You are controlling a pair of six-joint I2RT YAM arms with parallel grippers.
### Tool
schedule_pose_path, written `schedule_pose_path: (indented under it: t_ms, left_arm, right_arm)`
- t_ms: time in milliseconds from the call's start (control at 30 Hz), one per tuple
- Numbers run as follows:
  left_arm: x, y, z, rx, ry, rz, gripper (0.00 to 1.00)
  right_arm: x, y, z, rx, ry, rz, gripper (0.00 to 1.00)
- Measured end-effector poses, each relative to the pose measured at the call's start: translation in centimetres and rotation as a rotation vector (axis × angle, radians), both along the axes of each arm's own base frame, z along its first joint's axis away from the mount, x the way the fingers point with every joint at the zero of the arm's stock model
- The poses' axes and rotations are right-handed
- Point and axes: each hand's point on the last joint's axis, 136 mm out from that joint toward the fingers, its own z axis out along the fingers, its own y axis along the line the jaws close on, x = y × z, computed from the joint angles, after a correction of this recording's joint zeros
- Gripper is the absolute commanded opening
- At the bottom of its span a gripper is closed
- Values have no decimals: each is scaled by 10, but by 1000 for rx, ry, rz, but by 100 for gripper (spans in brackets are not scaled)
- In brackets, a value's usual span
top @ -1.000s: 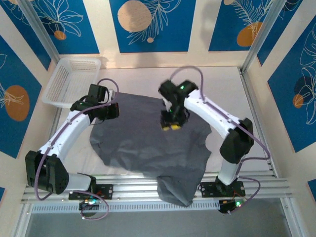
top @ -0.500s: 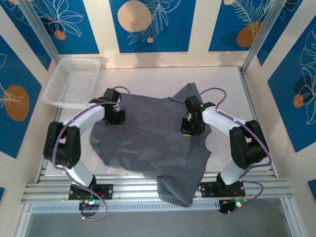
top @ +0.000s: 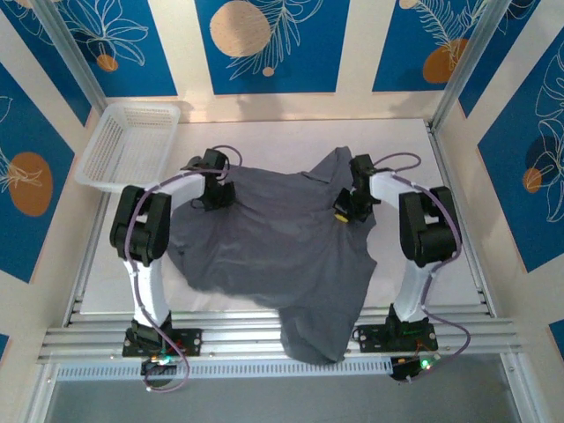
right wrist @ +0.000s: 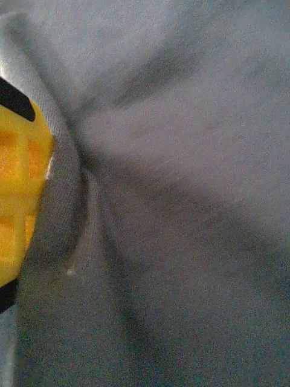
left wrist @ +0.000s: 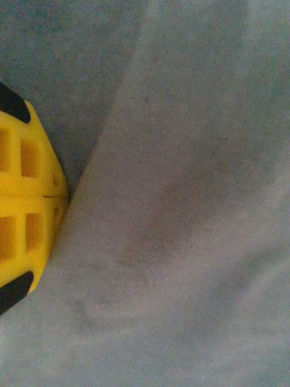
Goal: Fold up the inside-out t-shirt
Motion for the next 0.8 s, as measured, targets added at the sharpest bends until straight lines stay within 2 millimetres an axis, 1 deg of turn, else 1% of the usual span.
schedule_pose_path:
  t_ms: [67,167,233,300,400,433,500,567,600,633,667,700,733,800]
  left_arm:
    - [19,-7,1,-18,-24,6,0]
    - [44,-16,3,-46,-54,17,0]
    - [57,-20,4,-57,-70,22,0]
    - [68,-24,5,-65,-82,24,0]
    - [82,-26,9,-72,-97,29,0]
    - [86,-27,11,-75,-107,29,2]
    - [91,-28,18,-77,-125,24,15]
    - [94,-28,30,-78,-150,15,29]
    - [93,-27,37,-74,-158,5,35]
    - [91,-26,47,-74,-170,-1,40]
    - [87,-23,60,-71,-188,-11,44]
    - [82,-21,73,-66,-208,-22,46]
    - [72,-16,90,-60,-227,-28,46]
    - [50,-6,123,-47,-269,-34,47]
  right_arm:
    - [22,2,1,-4,-9,-2,0]
    - [50,5,0,-4,-14,-7,0]
    - [69,3,1,-4,-25,-8,0]
    - [88,-1,2,-6,-40,-13,0]
    - [116,-17,8,-13,-72,-24,0]
    - [124,-25,13,-21,-88,-25,0]
    - [138,-40,31,-33,-129,-18,0]
    - [147,-53,54,-45,-180,-5,2]
    - [147,-59,64,-48,-198,-3,3]
    - [141,-66,74,-51,-207,-5,5]
    - [131,-70,84,-50,-210,-9,6]
    - [117,-74,93,-45,-210,-18,9]
    - [96,-76,102,-35,-203,-31,14]
    - [48,-75,120,-19,-194,-66,17]
